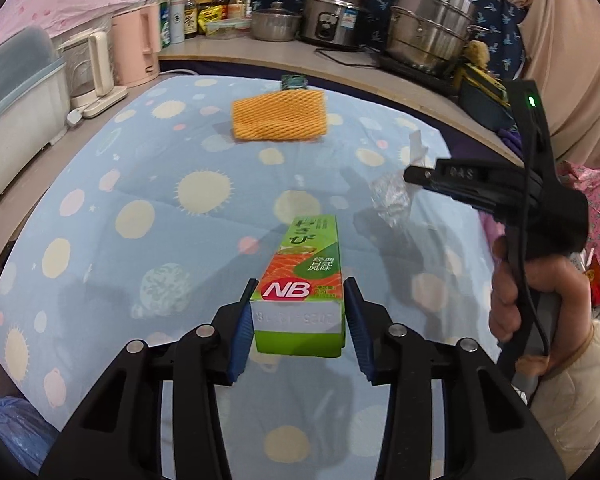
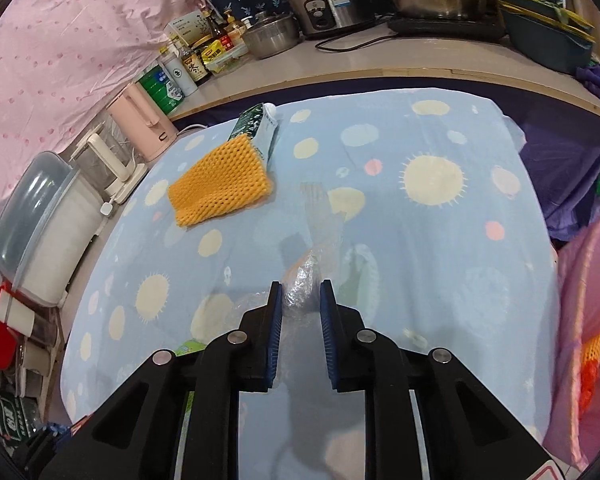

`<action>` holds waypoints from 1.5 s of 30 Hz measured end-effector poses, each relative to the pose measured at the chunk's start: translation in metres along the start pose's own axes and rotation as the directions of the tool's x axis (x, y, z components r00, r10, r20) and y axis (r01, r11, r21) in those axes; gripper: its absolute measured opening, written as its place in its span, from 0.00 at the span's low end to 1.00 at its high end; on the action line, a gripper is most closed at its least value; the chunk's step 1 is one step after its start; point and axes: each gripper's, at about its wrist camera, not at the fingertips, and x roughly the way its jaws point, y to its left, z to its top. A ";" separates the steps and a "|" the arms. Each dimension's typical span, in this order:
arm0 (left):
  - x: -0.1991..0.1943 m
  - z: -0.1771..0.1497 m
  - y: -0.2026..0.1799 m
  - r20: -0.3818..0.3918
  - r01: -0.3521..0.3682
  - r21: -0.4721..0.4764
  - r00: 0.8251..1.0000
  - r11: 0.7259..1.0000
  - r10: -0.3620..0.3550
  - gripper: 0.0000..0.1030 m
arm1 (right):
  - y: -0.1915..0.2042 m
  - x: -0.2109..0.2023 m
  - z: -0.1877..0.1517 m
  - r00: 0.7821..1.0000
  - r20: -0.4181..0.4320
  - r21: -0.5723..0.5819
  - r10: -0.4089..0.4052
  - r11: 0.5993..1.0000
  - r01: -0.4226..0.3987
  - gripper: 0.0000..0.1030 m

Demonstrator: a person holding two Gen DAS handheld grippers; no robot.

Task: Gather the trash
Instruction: 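Grasp the clear plastic bag with the right tool, then drop the wasabi box from the left tool into the bin while the right tool drops the clear bag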

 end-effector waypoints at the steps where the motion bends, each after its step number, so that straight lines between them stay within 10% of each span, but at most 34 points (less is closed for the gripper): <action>1: -0.002 0.000 -0.005 0.004 0.006 0.009 1.000 1.000 -0.006 0.39 | -0.007 -0.009 -0.004 1.000 0.004 0.008 -0.005 1.000 0.004 0.17; 26: -0.024 0.029 -0.198 0.054 0.260 0.297 0.956 0.919 -0.288 0.37 | -0.183 -0.169 -0.070 0.969 0.159 0.282 -0.188 0.949 0.138 0.17; 45: 0.040 0.030 -0.294 -0.060 0.368 0.364 0.926 0.856 -0.373 0.38 | -0.255 -0.176 -0.081 0.957 0.156 0.402 -0.244 0.901 0.164 0.18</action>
